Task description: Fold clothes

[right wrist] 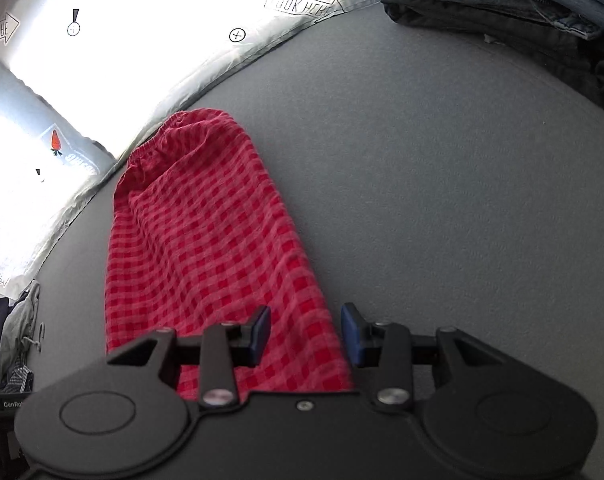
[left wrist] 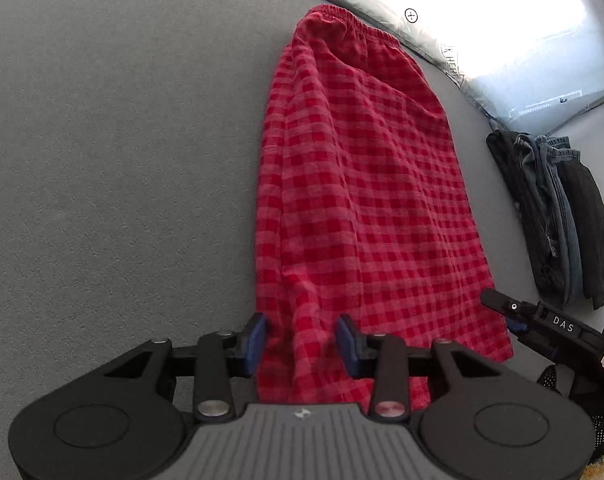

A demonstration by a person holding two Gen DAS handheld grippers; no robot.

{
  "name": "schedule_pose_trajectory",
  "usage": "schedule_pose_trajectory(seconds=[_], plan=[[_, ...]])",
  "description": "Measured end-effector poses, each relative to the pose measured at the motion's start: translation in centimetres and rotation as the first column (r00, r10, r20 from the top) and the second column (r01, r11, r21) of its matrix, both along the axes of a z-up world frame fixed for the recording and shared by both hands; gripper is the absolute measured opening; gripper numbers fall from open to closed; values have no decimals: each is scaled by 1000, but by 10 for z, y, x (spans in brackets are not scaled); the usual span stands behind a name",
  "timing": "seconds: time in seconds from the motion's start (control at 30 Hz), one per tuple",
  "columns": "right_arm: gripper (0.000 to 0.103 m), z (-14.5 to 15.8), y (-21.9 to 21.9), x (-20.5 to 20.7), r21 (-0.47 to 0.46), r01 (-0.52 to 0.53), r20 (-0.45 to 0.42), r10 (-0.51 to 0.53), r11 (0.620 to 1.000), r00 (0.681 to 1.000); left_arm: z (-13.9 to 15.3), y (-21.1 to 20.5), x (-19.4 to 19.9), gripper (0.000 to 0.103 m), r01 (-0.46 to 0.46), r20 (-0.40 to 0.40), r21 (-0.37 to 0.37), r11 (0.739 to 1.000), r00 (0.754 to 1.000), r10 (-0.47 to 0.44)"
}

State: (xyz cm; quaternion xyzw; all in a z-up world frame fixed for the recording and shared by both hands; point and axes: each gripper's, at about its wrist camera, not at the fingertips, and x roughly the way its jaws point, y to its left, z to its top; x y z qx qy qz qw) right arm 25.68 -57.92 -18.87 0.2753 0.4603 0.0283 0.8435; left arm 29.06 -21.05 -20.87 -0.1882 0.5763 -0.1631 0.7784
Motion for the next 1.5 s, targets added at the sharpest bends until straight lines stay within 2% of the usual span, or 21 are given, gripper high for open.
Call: schedule_pose_trajectory(seconds=[0.2,0.3,0.37,0.4,0.5,0.6,0.7,0.83,0.9,1.07,1.13,1.2,1.3,1.33,1.37,1.4,1.43,1.5], plan=[[39,-14,-15,-24,208,48,2,-50,977,999,-10,7,-24,41,-11,-74,-105,994,997,4],[31,-26,-20,-30,316,72,-23,-68,946,997,-13,13,-26,41,-52,-93,-141,989,995,39],[18,-35,-22,-37,382,101,-45,-90,919,995,-15,15,-27,38,-83,-100,-158,984,993,68],[15,-39,-23,-41,404,126,-52,-115,906,992,-15,16,-29,38,-97,-100,-164,982,992,81],[10,-49,-27,-51,479,204,-75,-192,854,979,-15,16,-31,24,-119,-97,-140,983,990,106],[5,-54,-28,-56,505,237,-81,-228,830,970,-16,16,-30,17,-146,-102,-136,980,986,132],[3,-52,-27,-56,522,221,-57,-225,824,973,-17,21,-33,12,-181,-104,-132,975,980,168],[3,-44,-26,-64,539,215,-23,-241,815,970,-9,17,-41,9,-181,-55,-98,979,983,177],[3,-41,-26,-75,569,221,-20,-256,792,966,-3,17,-49,8,-187,-36,-88,978,982,184],[2,-25,-19,-107,597,203,0,-254,776,967,25,35,-82,9,-205,44,-64,977,977,208],[2,-21,-13,-117,590,198,5,-249,782,969,39,40,-91,10,-203,90,-53,978,974,207],[3,-22,-11,-124,535,228,-22,-257,813,966,43,42,-96,18,-197,101,-11,980,975,197],[8,-28,-11,-131,466,283,-61,-289,838,955,33,42,-97,22,-192,67,88,977,980,187],[12,-28,-11,-131,452,288,-64,-292,844,954,29,43,-95,25,-190,48,90,978,981,186],[22,-26,-11,-132,423,291,-65,-291,858,954,26,45,-94,28,-191,33,77,979,981,189],[26,-23,-10,-133,388,293,-62,-292,874,954,24,46,-93,37,-195,24,59,979,981,194],[28,-21,-9,-133,359,287,-54,-287,888,956,23,47,-93,45,-196,23,46,979,980,195],[30,-18,-7,-131,309,271,-41,-272,912,961,24,46,-91,50,-188,46,36,981,981,186]])
